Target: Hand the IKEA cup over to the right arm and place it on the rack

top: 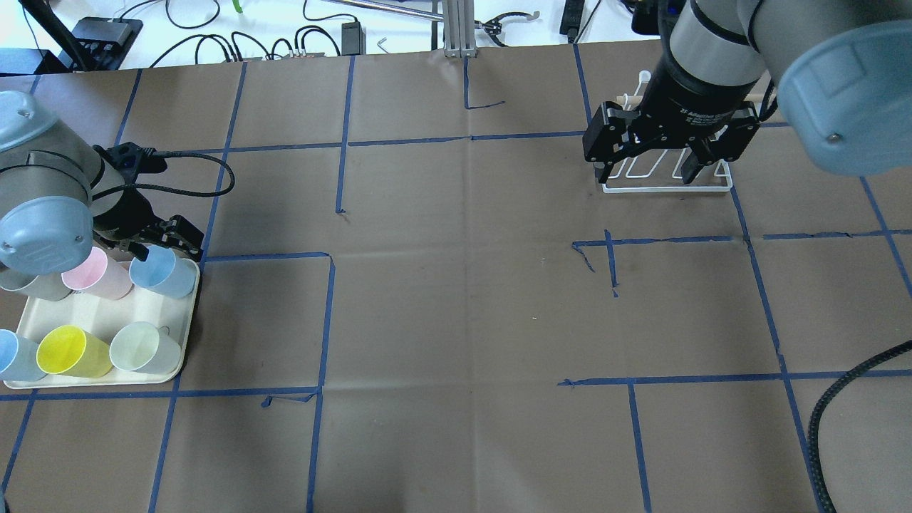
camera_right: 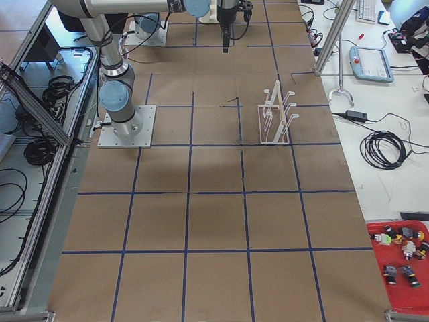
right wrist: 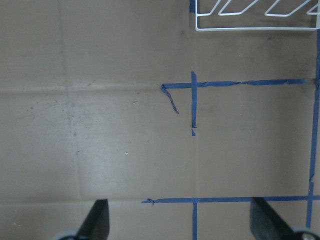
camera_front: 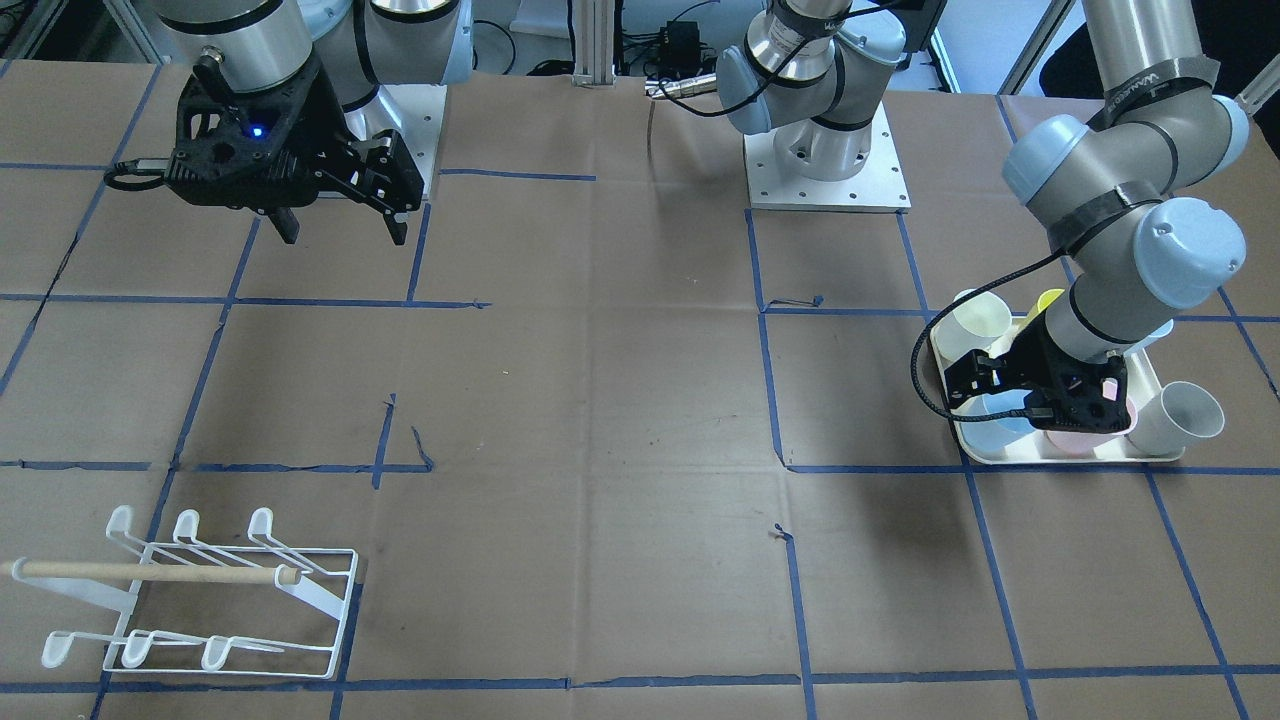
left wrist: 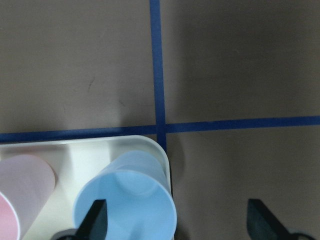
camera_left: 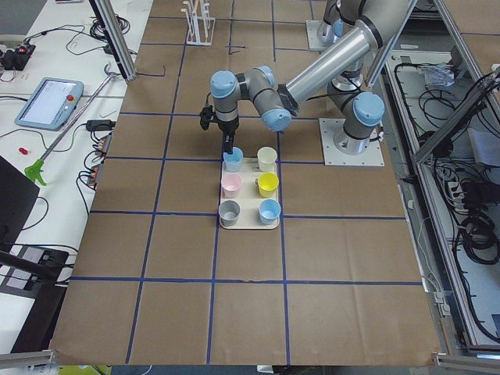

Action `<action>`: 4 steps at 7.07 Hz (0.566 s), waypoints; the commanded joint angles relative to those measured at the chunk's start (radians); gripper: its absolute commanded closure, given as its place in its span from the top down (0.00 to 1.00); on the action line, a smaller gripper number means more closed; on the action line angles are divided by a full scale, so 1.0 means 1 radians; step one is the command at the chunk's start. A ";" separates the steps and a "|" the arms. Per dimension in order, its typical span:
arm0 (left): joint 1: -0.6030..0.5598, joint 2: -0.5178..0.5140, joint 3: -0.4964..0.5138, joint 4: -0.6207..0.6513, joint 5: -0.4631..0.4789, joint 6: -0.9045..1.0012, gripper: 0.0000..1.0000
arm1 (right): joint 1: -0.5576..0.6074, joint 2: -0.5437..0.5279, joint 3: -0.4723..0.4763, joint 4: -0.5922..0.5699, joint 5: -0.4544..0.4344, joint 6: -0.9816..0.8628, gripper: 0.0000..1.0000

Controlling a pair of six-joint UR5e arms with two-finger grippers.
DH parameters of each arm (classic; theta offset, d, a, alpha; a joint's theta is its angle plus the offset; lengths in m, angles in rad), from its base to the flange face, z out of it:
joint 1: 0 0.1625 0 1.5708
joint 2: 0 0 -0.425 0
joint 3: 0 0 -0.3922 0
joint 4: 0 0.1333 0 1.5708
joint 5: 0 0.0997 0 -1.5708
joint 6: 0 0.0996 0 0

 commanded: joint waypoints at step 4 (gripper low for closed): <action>0.057 -0.017 -0.045 -0.001 0.010 -0.023 0.96 | 0.042 -0.035 0.122 -0.148 0.009 0.327 1.00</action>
